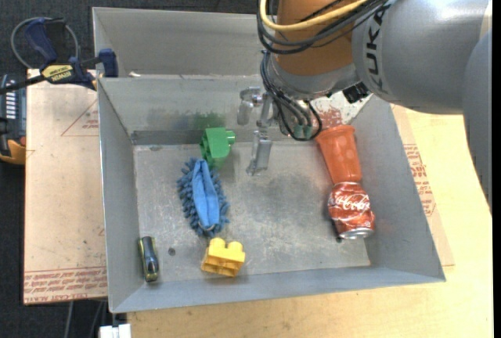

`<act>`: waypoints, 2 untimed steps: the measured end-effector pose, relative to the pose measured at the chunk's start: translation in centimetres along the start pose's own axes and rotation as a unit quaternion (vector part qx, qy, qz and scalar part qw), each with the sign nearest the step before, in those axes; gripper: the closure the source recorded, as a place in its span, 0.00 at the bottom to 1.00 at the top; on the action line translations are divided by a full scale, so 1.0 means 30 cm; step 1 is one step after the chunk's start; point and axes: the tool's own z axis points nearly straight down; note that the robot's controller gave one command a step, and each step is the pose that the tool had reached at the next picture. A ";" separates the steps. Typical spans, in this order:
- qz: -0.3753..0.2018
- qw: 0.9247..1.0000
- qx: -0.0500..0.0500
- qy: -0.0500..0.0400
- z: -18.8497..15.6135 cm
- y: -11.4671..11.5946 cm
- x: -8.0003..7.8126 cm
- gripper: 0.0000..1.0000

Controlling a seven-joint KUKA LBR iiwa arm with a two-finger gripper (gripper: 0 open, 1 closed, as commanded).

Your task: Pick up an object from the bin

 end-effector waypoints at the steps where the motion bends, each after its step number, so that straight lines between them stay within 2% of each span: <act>1: 0.000 1.000 0.000 0.000 0.000 0.000 0.000 0.00; 2: -0.063 0.998 0.001 0.000 0.106 -0.204 -0.062 0.00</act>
Offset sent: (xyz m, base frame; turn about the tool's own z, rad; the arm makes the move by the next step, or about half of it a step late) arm 0.0180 -0.0586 -0.0306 -0.1304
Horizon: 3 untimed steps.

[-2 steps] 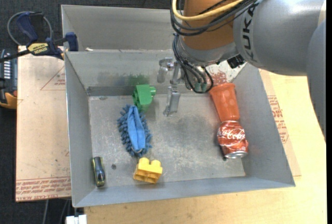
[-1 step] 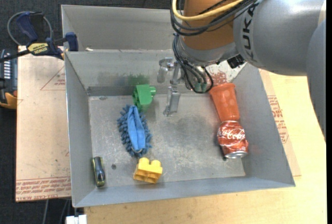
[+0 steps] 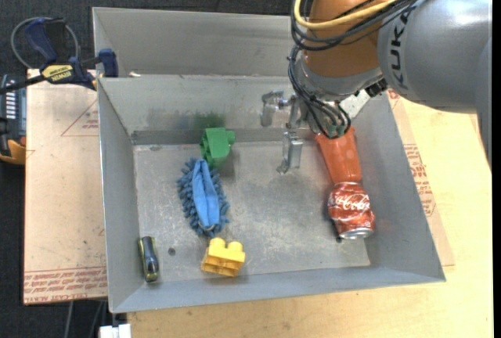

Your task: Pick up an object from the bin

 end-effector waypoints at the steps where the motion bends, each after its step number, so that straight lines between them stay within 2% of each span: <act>1: 0.018 1.000 0.001 -0.002 0.004 0.062 0.008 0.00; 2: -0.078 0.997 0.001 -0.005 -0.100 0.083 -0.054 0.00; 3: -0.025 1.000 -0.002 0.004 0.236 0.188 0.134 0.00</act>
Offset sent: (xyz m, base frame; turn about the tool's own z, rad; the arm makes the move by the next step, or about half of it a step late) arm 0.0119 0.0270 0.0295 -0.1596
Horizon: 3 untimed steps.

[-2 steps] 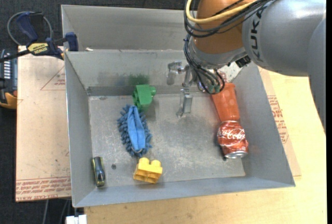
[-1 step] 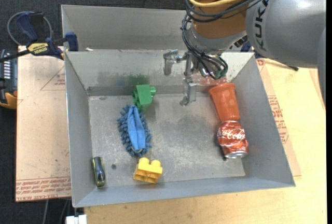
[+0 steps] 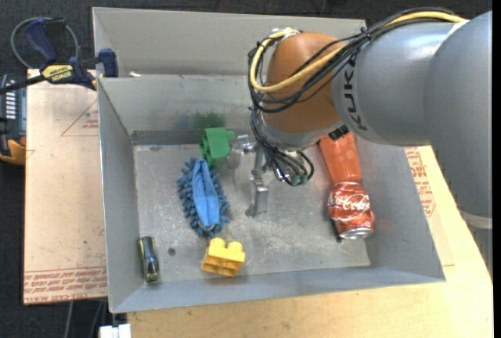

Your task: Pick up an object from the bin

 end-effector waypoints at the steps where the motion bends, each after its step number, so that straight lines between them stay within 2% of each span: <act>1: -0.087 0.996 0.004 -0.016 -0.048 -0.024 -0.141 0.00; 2: -0.071 0.997 0.006 -0.015 0.010 0.037 -0.117 0.00; 3: -0.087 0.996 0.003 -0.028 0.089 -0.005 -0.057 0.00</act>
Offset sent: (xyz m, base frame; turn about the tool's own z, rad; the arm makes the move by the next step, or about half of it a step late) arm 0.0016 0.0800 -0.0555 -0.1082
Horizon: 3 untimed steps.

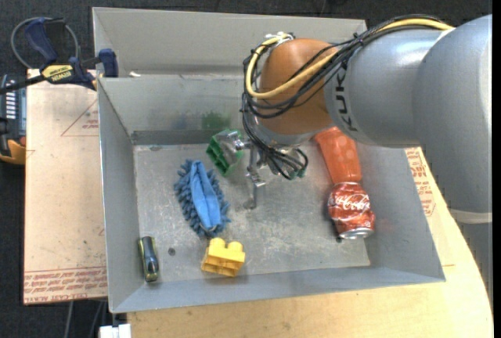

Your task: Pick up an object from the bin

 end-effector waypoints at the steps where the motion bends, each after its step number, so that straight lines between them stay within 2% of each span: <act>1: -0.059 0.998 0.000 -0.002 -0.004 0.026 -0.052 0.00; 2: -0.002 1.000 0.000 -0.003 0.091 0.103 -0.021 0.00; 3: -0.036 0.999 0.000 0.000 0.092 0.091 -0.040 0.00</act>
Offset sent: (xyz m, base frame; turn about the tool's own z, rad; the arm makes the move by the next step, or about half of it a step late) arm -0.0057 0.0292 -0.0288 -0.0027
